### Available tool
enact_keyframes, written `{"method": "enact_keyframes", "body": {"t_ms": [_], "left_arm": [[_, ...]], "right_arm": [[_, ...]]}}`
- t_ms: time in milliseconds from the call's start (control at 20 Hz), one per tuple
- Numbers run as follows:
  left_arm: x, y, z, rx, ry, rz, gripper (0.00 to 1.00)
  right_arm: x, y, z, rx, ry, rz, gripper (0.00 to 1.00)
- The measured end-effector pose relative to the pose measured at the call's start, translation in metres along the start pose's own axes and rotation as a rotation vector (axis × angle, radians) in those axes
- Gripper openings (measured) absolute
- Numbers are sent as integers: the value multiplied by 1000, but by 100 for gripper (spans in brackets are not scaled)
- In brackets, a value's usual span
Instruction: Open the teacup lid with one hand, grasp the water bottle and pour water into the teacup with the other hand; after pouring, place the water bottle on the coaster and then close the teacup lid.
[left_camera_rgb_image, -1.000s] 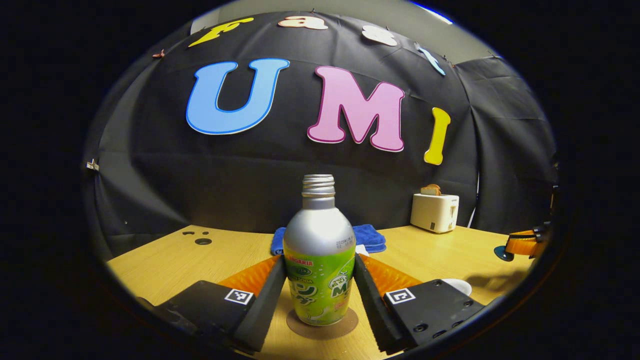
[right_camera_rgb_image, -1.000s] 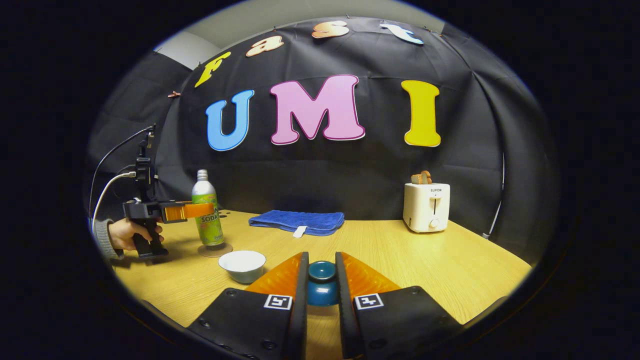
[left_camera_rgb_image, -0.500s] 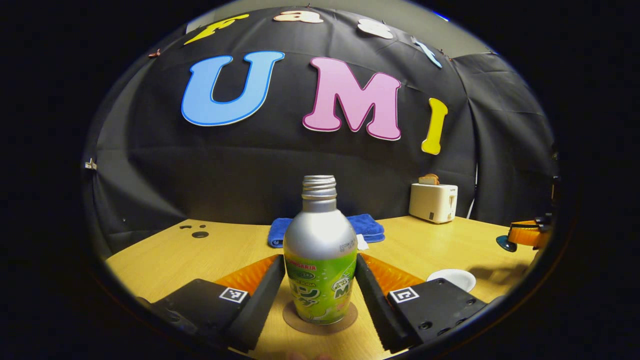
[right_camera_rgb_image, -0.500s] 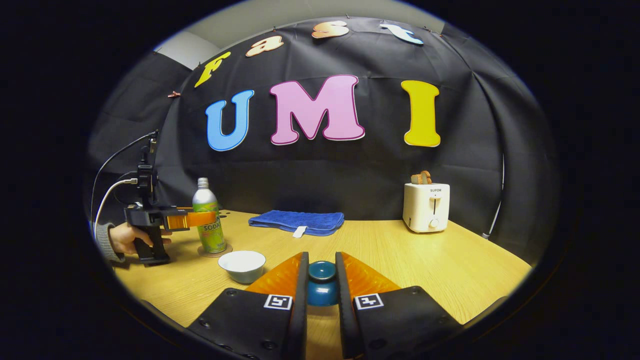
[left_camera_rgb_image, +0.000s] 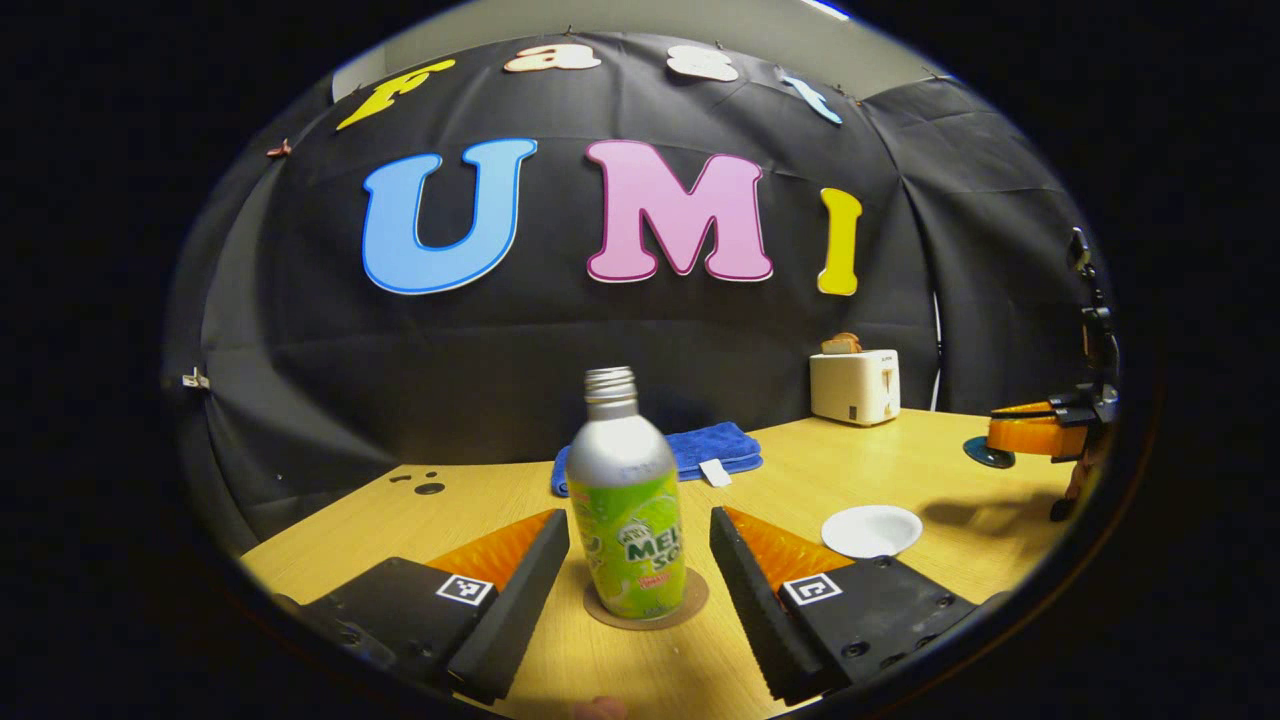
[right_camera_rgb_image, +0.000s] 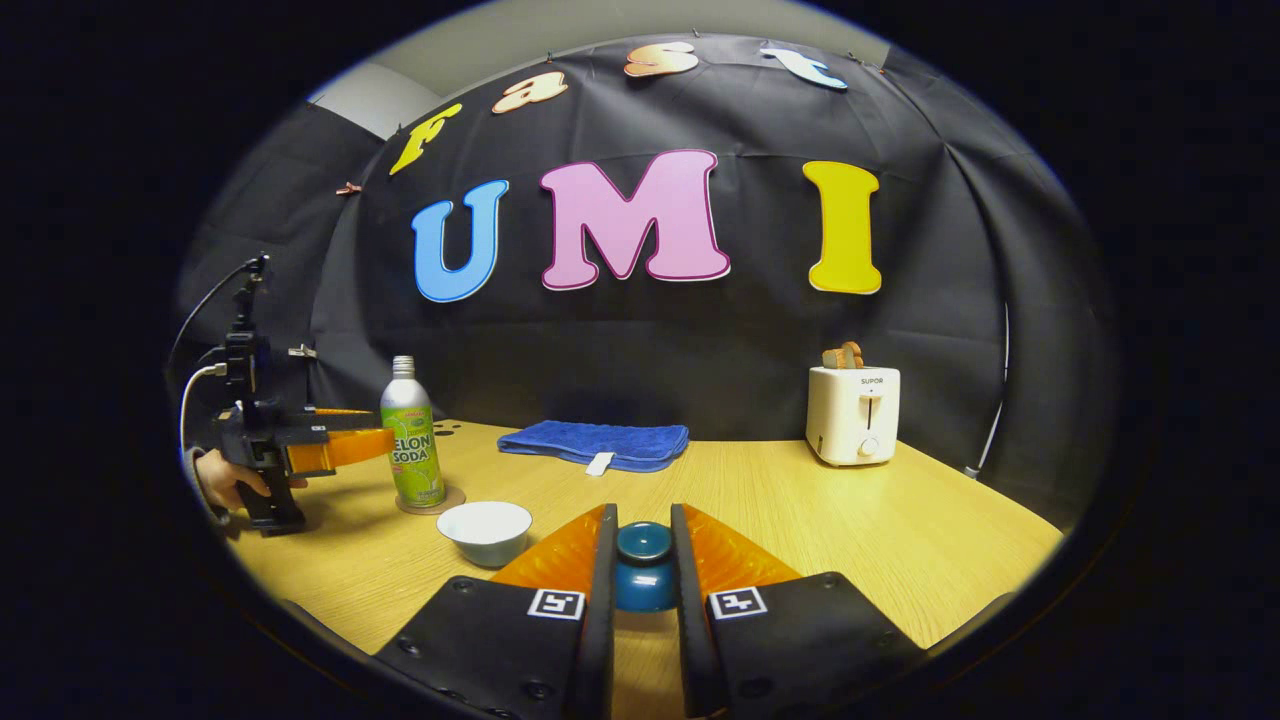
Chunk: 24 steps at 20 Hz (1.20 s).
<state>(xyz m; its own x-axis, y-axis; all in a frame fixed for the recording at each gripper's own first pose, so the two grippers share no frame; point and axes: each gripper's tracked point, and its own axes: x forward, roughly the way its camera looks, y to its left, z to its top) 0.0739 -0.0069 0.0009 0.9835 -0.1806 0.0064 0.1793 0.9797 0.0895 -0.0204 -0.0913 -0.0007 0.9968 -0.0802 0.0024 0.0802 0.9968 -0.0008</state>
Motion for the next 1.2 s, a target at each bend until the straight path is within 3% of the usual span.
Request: {"method": "enact_keyframes", "body": {"t_ms": [200,450,500,550,650,1200], "left_arm": [[-22,-4,-2,26,14,34,90],[-35,-9,2,-67,-33,58,95],[-37,-6,-1,-95,-28,65,95],[-38,-2,-6,-104,-13,78,96],[-37,2,-9,-96,-4,90,96],[-35,-8,-7,-93,-8,34,96]], "right_arm": [[5,32,-2,2,2,77,30],[24,77,-4,5,10,197,30],[27,84,-5,4,12,217,26],[30,92,-5,5,14,236,30],[39,106,-9,1,25,264,30],[78,125,-29,-16,146,269,30]]}}
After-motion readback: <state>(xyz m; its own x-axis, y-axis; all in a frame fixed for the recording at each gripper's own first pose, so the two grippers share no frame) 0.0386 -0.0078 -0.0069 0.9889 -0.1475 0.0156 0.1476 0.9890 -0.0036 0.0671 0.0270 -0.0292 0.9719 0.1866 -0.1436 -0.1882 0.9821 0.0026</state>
